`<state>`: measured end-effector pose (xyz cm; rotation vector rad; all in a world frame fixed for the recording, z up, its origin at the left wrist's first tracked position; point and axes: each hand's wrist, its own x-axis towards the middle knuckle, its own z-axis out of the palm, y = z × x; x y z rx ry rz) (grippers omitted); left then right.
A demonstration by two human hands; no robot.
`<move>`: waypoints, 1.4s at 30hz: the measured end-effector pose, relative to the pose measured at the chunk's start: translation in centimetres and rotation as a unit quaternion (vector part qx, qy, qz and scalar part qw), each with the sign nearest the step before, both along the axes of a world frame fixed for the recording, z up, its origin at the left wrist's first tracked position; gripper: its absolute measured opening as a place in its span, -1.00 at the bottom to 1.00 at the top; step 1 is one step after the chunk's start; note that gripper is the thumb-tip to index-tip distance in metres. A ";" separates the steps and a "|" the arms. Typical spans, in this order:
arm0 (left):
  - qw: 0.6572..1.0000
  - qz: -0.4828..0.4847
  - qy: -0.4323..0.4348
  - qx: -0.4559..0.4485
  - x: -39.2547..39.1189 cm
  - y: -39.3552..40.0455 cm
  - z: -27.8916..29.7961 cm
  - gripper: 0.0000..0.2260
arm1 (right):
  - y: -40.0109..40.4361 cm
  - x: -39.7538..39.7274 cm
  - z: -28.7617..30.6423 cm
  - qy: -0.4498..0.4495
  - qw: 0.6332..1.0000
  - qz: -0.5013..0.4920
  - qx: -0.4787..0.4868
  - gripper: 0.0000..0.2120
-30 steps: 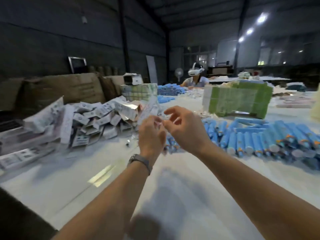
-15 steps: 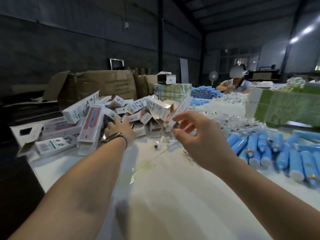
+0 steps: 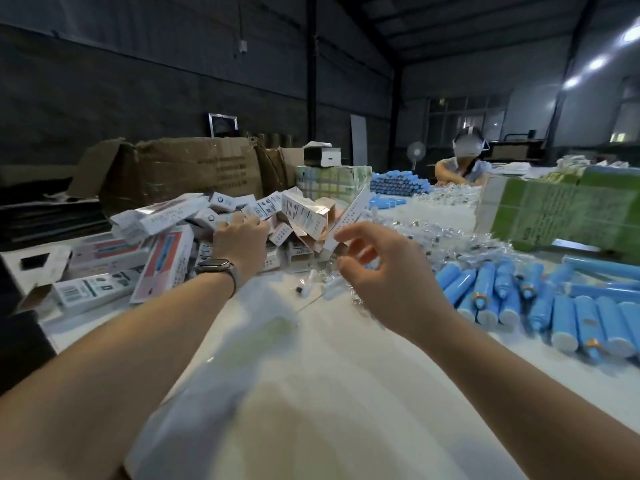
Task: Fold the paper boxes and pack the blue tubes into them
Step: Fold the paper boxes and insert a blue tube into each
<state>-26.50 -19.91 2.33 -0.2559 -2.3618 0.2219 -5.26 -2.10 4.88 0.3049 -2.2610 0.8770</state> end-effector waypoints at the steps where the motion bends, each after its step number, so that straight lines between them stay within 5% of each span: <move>1: 0.999 -0.028 0.024 0.016 1.3 0.1 1.1 -0.74 | 0.3 0.1 0.1 0.005 1.000 -0.005 -0.003 -0.77; 5: 0.971 -0.167 0.126 0.112 7.7 1.3 4.6 -0.82 | 1.6 0.4 0.8 0.026 0.999 -0.035 -0.012 -0.71; 7: 0.941 -0.241 0.124 0.203 10.9 2.3 6.1 -0.85 | 2.3 0.7 0.8 0.031 0.999 -0.040 -0.011 -0.52; 12: 0.786 -0.389 -0.129 0.463 18.3 6.6 8.9 -0.86 | 2.9 2.6 -1.1 -0.001 0.998 -0.032 0.057 0.03; 16: 0.704 -0.432 -0.186 0.532 21.4 10.0 8.5 -0.88 | 5.4 4.7 -2.0 0.069 0.979 -0.131 0.141 -0.14; 19: 0.632 -0.473 -0.137 0.598 22.2 11.9 7.3 -0.89 | 7.9 6.1 -1.6 0.035 0.996 -0.080 0.011 -0.51; 21: 0.588 -0.477 -0.213 0.618 22.8 13.2 5.9 -0.81 | 9.2 6.7 -1.0 -0.013 0.994 -0.006 -0.104 -0.74; 24: 0.518 -0.497 -0.405 0.565 23.6 15.1 3.1 -0.45 | 10.1 7.2 -1.2 -0.030 0.995 0.015 -0.098 -0.80; 27: 0.474 -0.514 -0.396 0.595 23.6 16.2 1.1 -0.25 | 11.0 7.4 -1.5 -0.069 0.997 -0.020 0.006 -0.64; 29: 0.464 -0.546 -0.328 0.615 23.3 16.3 0.4 -0.26 | 12.0 7.7 -0.8 -0.126 0.991 0.033 0.007 -0.64; 33: 0.587 -0.544 -0.188 0.569 23.2 15.8 0.0 -0.47 | 14.4 8.8 0.7 -0.164 0.980 0.090 -0.070 -0.83; 35: 0.626 -0.516 -0.142 0.568 22.9 15.5 -0.3 -0.59 | 16.6 8.7 0.6 -0.167 0.985 -0.032 -0.030 -0.81; 36: 0.632 -0.509 -0.132 0.569 22.7 15.3 -0.6 -0.65 | 17.8 8.6 0.3 -0.195 0.967 -0.148 0.068 -0.79; 38: 0.626 -0.509 -0.132 0.575 22.3 15.1 -0.9 -0.70 | 19.7 8.6 -0.8 -0.285 0.871 -0.325 0.232 -0.72; 40: 0.618 -0.516 -0.138 0.578 22.0 15.0 -1.1 -0.69 | 20.7 8.6 -2.4 -0.355 0.827 -0.362 0.243 -0.75; 42: 0.615 -0.515 -0.143 0.580 21.8 14.9 -1.2 -0.66 | 21.2 8.3 -3.8 -0.352 0.830 -0.371 0.223 -0.76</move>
